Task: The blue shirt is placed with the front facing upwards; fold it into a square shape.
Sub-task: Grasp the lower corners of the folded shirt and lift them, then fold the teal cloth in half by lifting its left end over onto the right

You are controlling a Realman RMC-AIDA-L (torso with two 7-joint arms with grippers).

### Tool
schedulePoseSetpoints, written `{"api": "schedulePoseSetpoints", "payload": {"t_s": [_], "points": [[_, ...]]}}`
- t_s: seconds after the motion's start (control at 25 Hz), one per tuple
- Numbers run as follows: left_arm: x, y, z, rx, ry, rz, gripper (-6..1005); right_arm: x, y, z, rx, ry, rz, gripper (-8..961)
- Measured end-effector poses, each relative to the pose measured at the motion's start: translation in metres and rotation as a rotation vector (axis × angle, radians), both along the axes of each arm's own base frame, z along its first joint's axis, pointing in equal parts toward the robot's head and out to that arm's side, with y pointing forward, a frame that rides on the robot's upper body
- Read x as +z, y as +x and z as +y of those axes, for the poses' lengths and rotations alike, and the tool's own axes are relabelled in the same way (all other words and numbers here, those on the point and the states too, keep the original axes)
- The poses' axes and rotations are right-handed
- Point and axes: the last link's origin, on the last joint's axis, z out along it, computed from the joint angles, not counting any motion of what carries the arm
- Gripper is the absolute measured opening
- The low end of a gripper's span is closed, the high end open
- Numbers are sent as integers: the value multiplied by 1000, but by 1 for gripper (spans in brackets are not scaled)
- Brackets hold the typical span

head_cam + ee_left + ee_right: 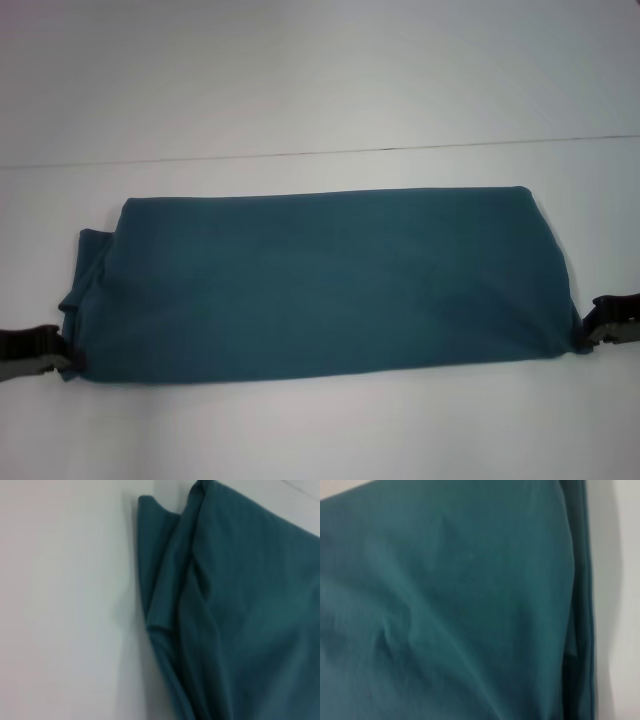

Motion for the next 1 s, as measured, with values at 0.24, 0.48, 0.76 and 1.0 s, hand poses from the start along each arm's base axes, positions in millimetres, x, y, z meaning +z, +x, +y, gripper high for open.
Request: {"api": "schedulePoseSetpoints", "payload": {"t_s": [0.24, 0.48, 0.76, 1.0], "points": [[16, -3, 0, -9, 78, -78, 16, 2, -3, 3, 22, 18, 4, 9], [30, -15, -3, 40, 146, -103, 95, 11, -3, 6, 34, 48, 1, 173], [43, -13, 1, 36, 240, -179, 340, 41, -11, 10, 130, 225, 160, 453], [44, -2, 7, -18, 294, -275, 717, 37, -30, 5, 283, 271, 377, 642]]}}
